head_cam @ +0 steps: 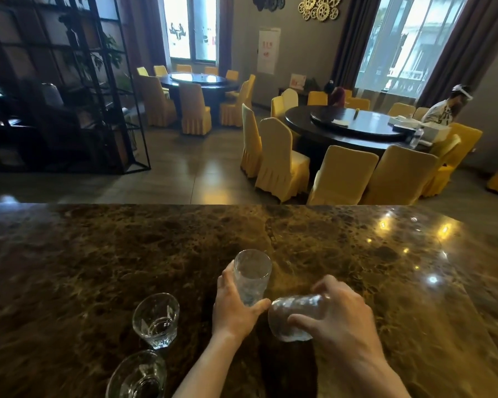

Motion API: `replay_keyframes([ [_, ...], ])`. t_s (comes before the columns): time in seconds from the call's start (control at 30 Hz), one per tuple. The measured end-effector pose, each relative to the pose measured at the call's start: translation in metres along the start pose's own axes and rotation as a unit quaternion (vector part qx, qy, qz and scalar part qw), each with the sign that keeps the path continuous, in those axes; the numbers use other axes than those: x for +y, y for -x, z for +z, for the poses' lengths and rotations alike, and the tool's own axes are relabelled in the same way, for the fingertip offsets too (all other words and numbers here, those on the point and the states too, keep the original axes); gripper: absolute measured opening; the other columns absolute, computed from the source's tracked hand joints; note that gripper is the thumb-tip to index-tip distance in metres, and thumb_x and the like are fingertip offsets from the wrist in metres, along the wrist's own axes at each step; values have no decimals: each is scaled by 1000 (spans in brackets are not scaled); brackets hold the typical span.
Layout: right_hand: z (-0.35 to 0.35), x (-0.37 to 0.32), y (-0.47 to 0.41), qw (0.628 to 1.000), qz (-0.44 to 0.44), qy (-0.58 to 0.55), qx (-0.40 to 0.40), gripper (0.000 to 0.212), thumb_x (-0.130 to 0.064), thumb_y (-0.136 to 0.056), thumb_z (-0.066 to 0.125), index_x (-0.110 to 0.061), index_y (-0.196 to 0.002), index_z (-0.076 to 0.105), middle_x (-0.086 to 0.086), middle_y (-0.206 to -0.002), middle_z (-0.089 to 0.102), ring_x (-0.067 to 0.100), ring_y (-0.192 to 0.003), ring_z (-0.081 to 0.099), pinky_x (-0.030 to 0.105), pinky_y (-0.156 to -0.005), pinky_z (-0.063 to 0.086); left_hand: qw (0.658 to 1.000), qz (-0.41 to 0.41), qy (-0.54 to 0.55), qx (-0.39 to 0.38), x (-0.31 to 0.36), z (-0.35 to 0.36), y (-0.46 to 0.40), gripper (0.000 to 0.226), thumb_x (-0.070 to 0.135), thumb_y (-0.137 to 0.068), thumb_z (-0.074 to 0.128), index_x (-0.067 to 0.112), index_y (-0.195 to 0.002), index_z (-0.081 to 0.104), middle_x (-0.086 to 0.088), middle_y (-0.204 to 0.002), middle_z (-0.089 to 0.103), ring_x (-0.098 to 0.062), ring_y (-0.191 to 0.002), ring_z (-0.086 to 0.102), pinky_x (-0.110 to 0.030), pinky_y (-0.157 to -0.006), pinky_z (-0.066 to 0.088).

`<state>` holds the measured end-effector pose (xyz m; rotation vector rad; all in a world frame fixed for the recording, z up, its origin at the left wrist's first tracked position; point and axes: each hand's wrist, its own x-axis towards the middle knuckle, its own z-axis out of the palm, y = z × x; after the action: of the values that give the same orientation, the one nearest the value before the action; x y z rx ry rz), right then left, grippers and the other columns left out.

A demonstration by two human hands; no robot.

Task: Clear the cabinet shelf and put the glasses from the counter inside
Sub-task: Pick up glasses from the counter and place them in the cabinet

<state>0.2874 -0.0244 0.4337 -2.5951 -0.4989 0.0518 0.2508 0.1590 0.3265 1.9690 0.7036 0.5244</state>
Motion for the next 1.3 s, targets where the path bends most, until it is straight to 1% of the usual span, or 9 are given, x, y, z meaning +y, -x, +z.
replay_keyframes([
  [0.13, -17, 38, 40, 928, 217, -304, 2, 65, -56, -46, 88, -15, -93, 70, -2, -85, 69, 11, -77, 64, 28, -62, 50, 1000, 7, -5, -17, -3, -10, 4, 119, 39, -63, 93, 36, -153, 14, 10, -153, 34, -12, -136, 44, -34, -105, 47],
  [0.3, 9, 38, 81, 760, 246, -596, -79, 57, -29, -81, 68, 17, -114, 66, 35, -105, 69, 33, -73, 63, 38, -62, 47, 1000, 15, -1, -9, 0, -20, 7, 105, 27, -76, 85, 31, -155, 16, 8, -150, 41, -10, -135, 44, -23, -97, 40],
  [0.43, 36, 18, 81, 627, 242, -718, -179, 79, -24, -44, 96, 12, -109, 70, 38, -96, 69, 56, -80, 67, 62, -69, 57, 999, 21, 24, 15, 7, -30, 12, 87, 19, -85, 76, 28, -153, 24, 5, -148, 46, -7, -132, 46, -18, -93, 38],
  [0.53, 43, 23, 83, 698, 120, -659, -254, 77, -23, -63, 92, -10, -133, 62, 28, -125, 67, 45, -116, 65, 52, -100, 53, 997, 42, 45, 48, 16, -46, 19, 75, 15, -88, 72, 26, -150, 32, 5, -144, 51, 0, -127, 47, -8, -90, 35],
  [0.63, 58, 14, 78, 713, 67, -631, -298, 67, -20, -69, 87, -5, -130, 63, 28, -124, 67, 42, -117, 65, 45, -97, 56, 991, 73, 65, 93, 28, -69, 29, 65, 15, -89, 70, 30, -144, 38, 8, -139, 55, 1, -125, 51, -15, -96, 42],
  [0.73, 74, 4, 78, 798, 15, -567, -204, 75, -21, -60, 94, -7, -127, 63, 17, -116, 73, 34, -111, 70, 51, -100, 53, 983, 104, 81, 131, 36, -95, 38, 58, 17, -91, 68, 33, -140, 41, 9, -134, 59, -2, -125, 55, -16, -98, 43],
  [0.87, 92, -6, 76, 891, -41, -449, -54, 80, -19, -54, 96, -29, -121, 56, -17, -114, 66, 6, -108, 68, 26, -88, 59, 977, 126, 74, 155, 37, -125, 49, 56, 16, -91, 67, 31, -139, 43, 8, -134, 60, -4, -125, 56, -22, -102, 44],
  [1.03, 111, -14, 67, 914, -79, -398, 12, 85, -24, -56, 95, -43, -122, 45, -23, -114, 59, -1, -109, 62, 9, -82, 52, 978, 128, 34, 160, 19, -151, 63, 57, 14, -89, 69, 28, -139, 44, 7, -131, 61, -5, -123, 57, -23, -103, 44],
  [1.3, 130, -6, 53, 937, -30, -348, 33, 86, -26, -54, 94, -37, -122, 41, -17, -118, 51, 5, -110, 59, 18, -84, 51, 988, 74, 3, 138, -26, -183, 91, 61, 38, -83, 73, 39, -136, 43, 19, -127, 59, 2, -119, 56, -25, -96, 45],
])
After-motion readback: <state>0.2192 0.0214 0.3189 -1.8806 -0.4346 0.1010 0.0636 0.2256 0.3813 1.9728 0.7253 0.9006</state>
